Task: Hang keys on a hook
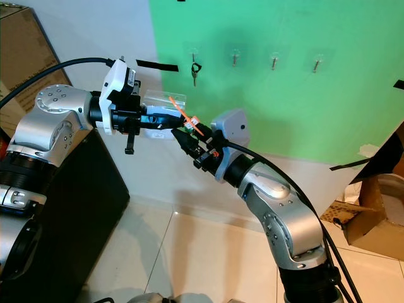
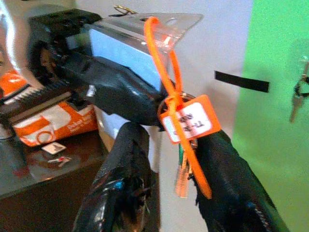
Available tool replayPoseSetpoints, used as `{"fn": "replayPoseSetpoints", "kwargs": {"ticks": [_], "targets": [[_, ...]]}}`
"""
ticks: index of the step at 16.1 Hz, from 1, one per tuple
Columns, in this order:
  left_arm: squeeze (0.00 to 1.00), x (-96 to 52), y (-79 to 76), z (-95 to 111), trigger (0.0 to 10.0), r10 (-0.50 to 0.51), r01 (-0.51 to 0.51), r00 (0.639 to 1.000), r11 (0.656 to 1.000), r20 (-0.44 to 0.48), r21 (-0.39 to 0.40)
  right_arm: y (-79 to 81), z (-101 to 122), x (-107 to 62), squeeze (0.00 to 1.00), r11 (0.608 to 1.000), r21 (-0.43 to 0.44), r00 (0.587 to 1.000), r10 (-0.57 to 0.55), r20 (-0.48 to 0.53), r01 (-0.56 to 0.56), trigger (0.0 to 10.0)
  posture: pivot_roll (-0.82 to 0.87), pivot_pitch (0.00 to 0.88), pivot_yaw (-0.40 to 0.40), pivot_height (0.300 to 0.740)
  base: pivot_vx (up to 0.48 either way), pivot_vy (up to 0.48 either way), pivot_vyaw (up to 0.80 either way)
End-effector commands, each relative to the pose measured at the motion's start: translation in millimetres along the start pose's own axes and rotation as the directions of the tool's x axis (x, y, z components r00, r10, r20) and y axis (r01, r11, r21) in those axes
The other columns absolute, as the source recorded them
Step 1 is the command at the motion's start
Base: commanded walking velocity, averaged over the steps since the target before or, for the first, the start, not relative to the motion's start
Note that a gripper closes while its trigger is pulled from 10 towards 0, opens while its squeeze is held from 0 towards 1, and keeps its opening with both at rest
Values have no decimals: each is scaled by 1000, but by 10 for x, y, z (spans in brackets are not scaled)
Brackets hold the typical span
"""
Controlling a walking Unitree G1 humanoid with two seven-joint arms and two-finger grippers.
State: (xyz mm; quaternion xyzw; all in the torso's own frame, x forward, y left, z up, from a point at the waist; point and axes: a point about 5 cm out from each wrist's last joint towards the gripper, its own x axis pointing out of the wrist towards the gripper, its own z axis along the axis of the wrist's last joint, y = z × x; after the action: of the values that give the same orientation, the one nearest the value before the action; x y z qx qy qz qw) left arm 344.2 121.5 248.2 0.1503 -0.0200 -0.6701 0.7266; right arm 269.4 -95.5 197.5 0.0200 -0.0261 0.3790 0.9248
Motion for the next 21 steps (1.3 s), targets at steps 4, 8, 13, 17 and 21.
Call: {"fn": "replayPoseSetpoints", "kwargs": {"ticks": [4, 8, 13, 17, 21], "targets": [[0, -1, 0, 46, 10000, -7, 7, 1000, 1000, 10, 11, -17, 12, 35, 0, 1000, -9, 1000, -25, 0, 25, 8078, -32, 0, 63, 740, 0, 0, 0], [0, -20, -3, 45, 10000, -6, 6, 1000, 1000, 7, 7, -35, 8, 47, 0, 999, 5, 1000, -31, 2, 31, 0, -24, 0, 58, 740, 0, 0, 0], [0, -46, 1, 37, 10000, 2, -2, 1000, 1000, -2, 7, -59, 19, 53, 0, 999, 15, 999, -33, 13, 33, 0, -21, 0, 57, 740, 0, 0, 0], [0, -94, 10, -34, 10000, 56, -56, 998, 998, -24, 16, -72, 56, -10, 0, 1000, 9, 999, -24, 33, 24, 0, -40, 0, 72, 740, 0, 0, 0], [0, -173, -22, -142, 10000, 101, -101, 993, 995, -54, 4, -45, 46, -93, 0, 1000, 19, 1000, 16, 23, -17, 0, -39, 0, 60, 740, 0, 0, 0]]}}
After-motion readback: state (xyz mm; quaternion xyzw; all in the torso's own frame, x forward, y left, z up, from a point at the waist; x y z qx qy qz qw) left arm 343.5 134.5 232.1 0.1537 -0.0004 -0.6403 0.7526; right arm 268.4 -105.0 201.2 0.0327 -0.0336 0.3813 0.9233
